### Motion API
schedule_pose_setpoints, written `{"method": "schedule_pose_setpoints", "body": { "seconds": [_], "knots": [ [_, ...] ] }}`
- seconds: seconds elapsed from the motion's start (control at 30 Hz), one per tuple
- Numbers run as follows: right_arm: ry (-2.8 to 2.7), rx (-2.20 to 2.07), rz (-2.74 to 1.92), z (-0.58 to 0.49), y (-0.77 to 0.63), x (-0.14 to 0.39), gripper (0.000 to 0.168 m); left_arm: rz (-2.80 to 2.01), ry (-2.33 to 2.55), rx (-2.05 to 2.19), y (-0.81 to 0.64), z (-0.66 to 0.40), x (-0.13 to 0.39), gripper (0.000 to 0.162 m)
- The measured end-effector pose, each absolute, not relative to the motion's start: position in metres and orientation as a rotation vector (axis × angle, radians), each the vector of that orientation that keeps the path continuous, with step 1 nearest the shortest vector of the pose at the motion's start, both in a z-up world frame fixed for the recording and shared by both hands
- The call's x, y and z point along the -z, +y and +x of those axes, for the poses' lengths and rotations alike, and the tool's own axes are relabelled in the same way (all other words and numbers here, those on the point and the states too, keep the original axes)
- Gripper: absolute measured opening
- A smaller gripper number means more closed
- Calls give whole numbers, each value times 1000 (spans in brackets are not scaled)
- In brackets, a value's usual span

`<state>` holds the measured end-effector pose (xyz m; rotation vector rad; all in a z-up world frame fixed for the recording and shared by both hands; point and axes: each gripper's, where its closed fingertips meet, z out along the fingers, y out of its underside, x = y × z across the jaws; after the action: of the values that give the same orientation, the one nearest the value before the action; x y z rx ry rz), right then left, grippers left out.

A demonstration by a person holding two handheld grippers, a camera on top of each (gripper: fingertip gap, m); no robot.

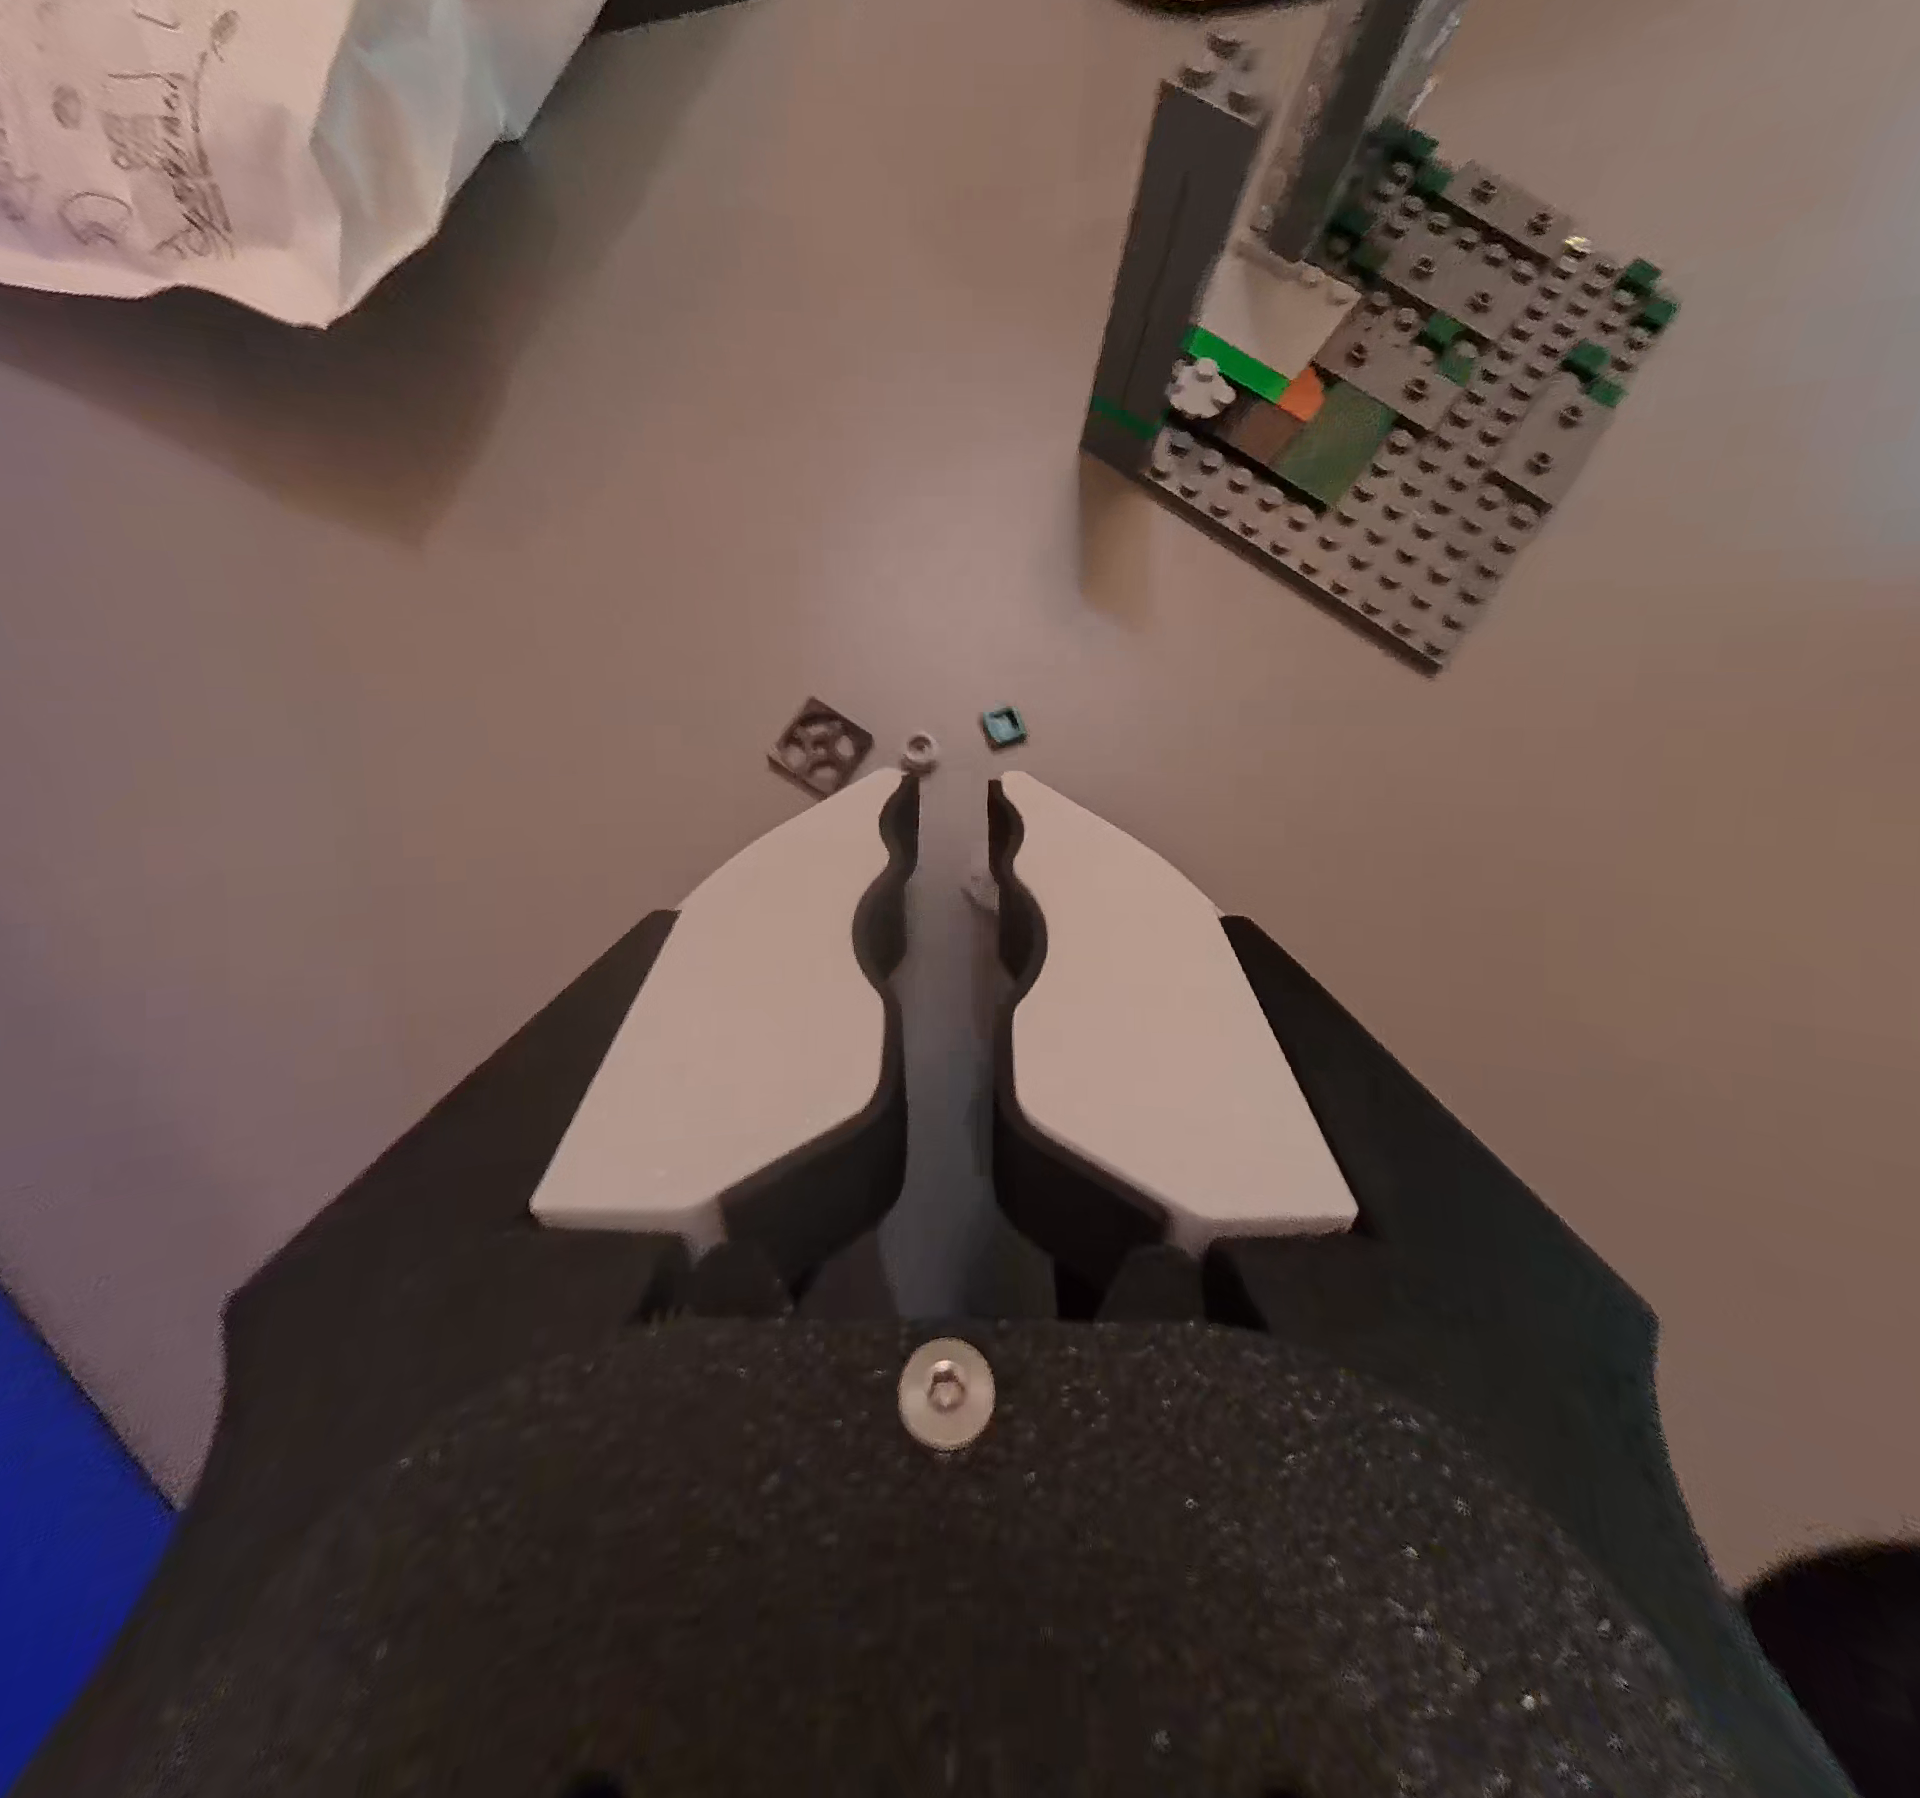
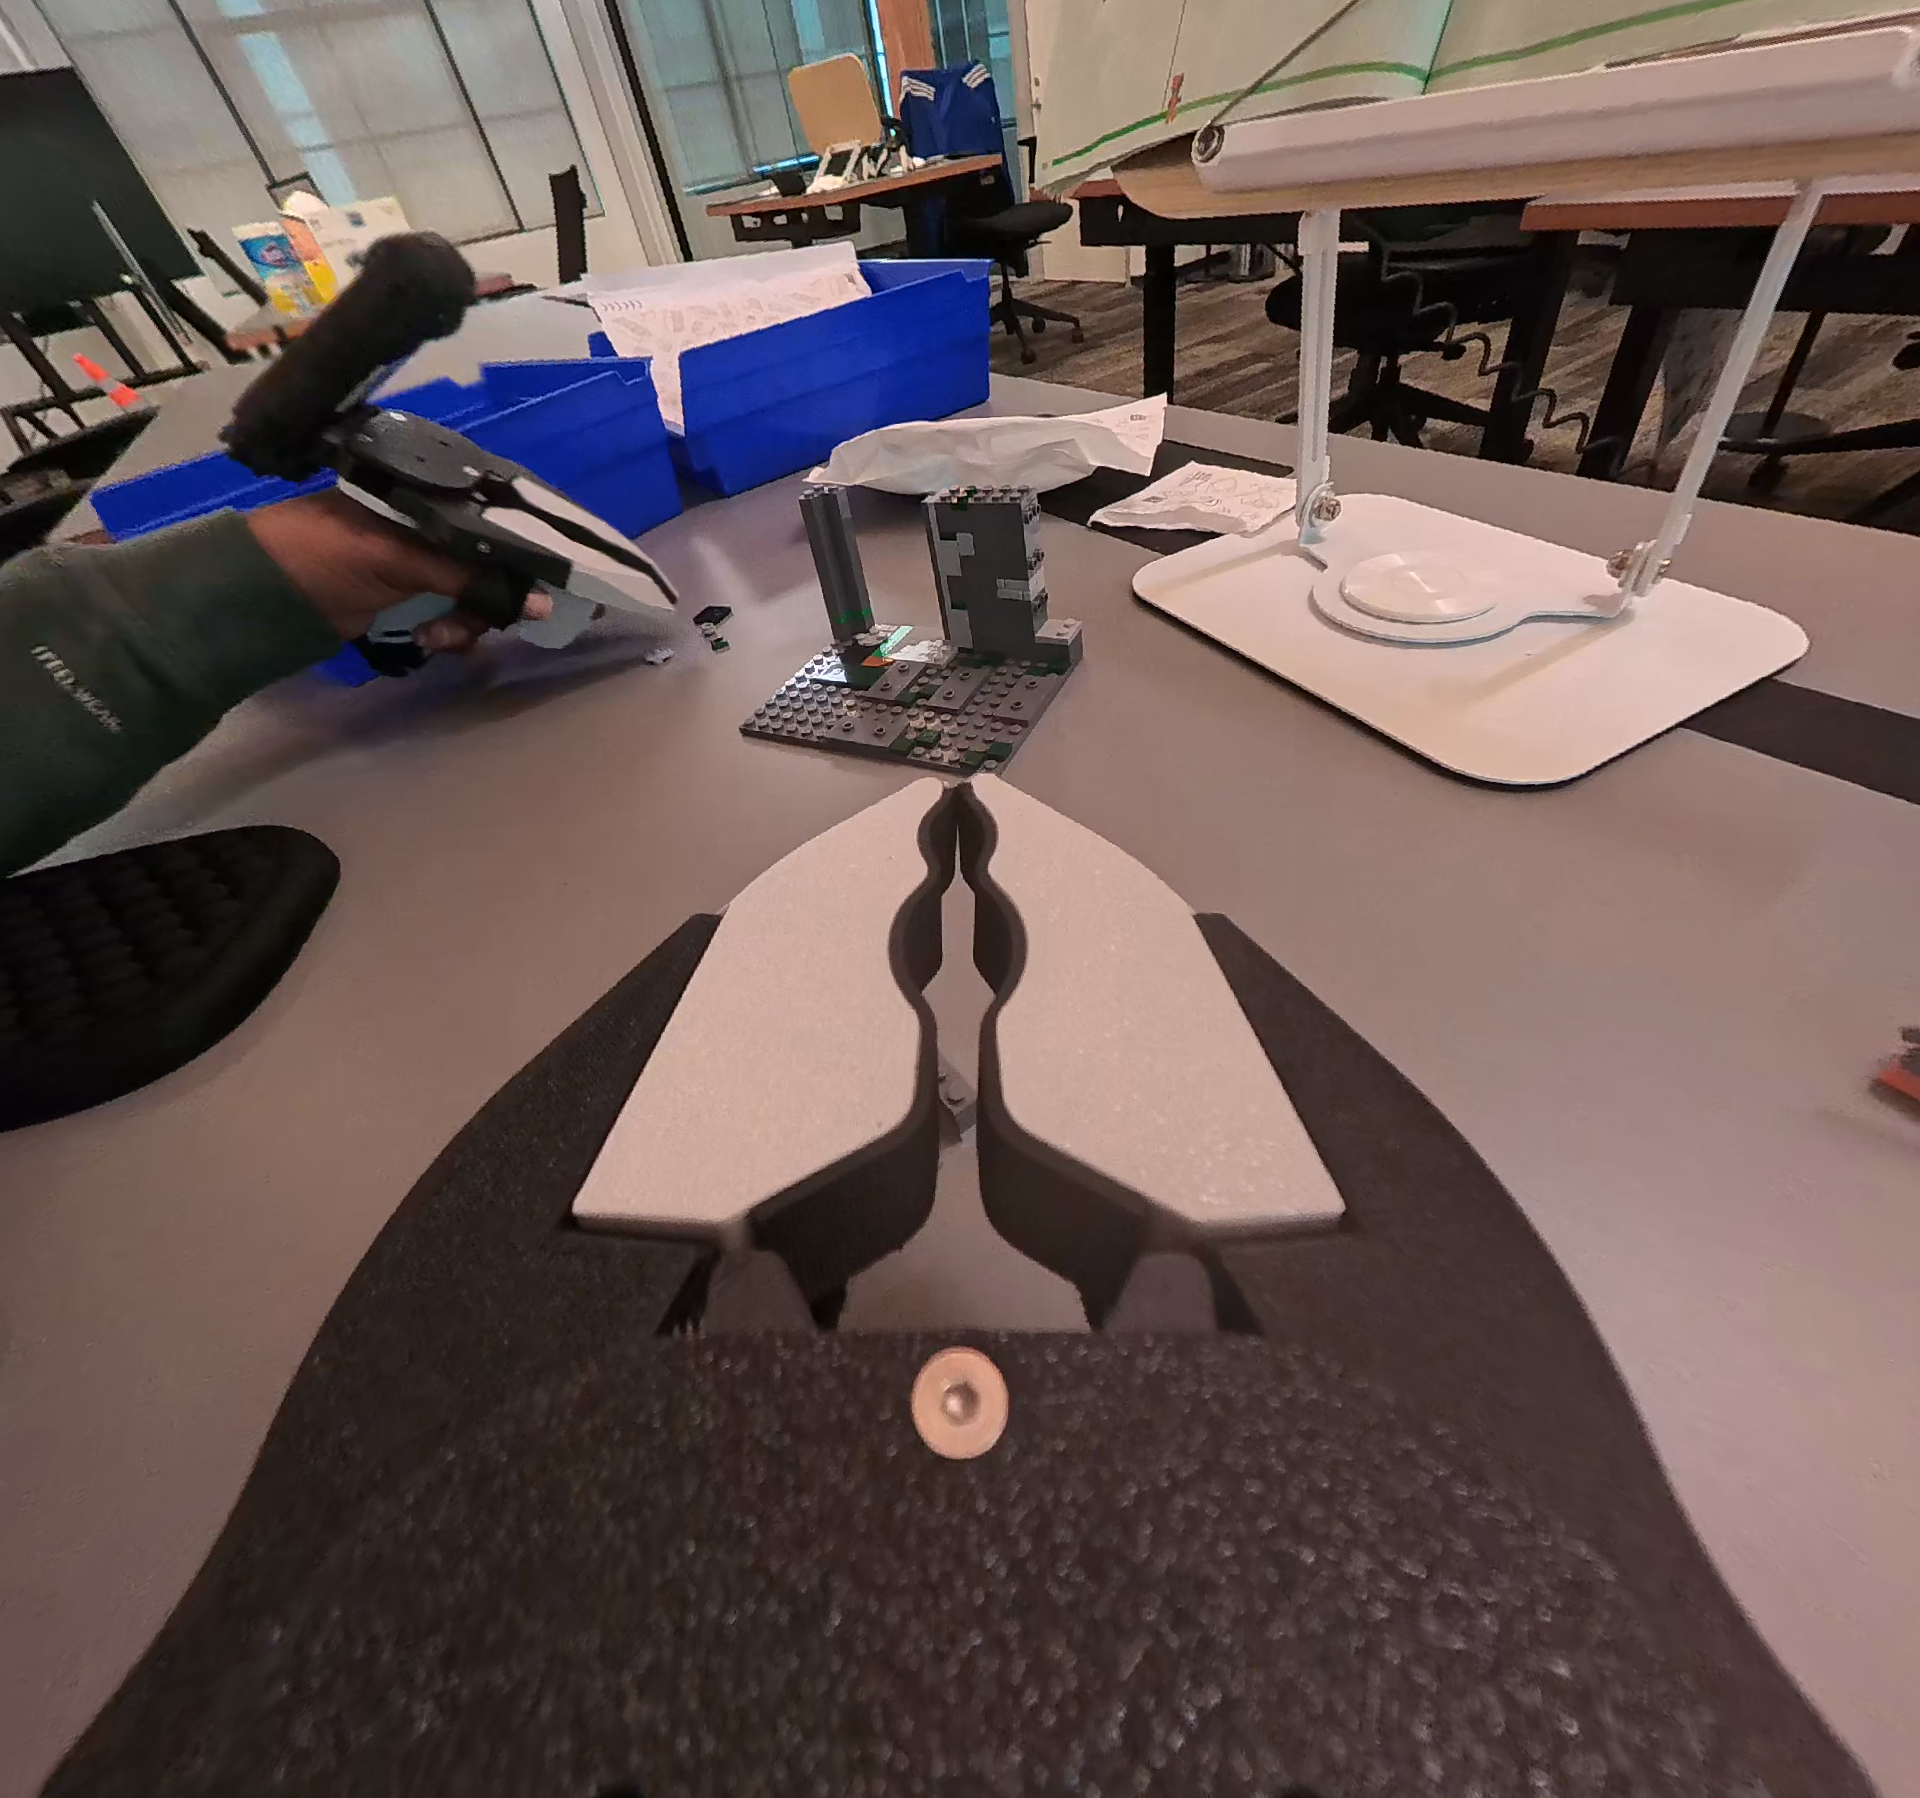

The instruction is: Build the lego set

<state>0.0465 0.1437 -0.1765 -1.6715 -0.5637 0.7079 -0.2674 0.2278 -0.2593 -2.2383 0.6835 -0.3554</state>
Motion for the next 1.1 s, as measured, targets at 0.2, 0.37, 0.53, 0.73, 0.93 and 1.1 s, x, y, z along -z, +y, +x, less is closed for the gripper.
{"method": "schedule_pose_setpoints", "body": {
  "seconds": [0.2,0.37,0.53,0.73,0.93,1.1],
  "knots": [
    [-571,-717,-1672,44,143,177,0,-2283,713,343,206,-268,273,11],
    [-567,-703,-1671,46,143,176,0,-2304,658,317,221,-268,278,9],
    [-560,-706,-1672,47,144,176,0,-2297,625,274,244,-266,277,8],
    [-556,-709,-1668,48,144,175,0,-2255,652,315,234,-255,265,13],
    [-572,-700,-1668,45,143,176,0,-2271,635,305,238,-252,276,9],
    [-561,-705,-1667,47,144,175,0,-2251,605,264,248,-256,270,11]
  ]
}}
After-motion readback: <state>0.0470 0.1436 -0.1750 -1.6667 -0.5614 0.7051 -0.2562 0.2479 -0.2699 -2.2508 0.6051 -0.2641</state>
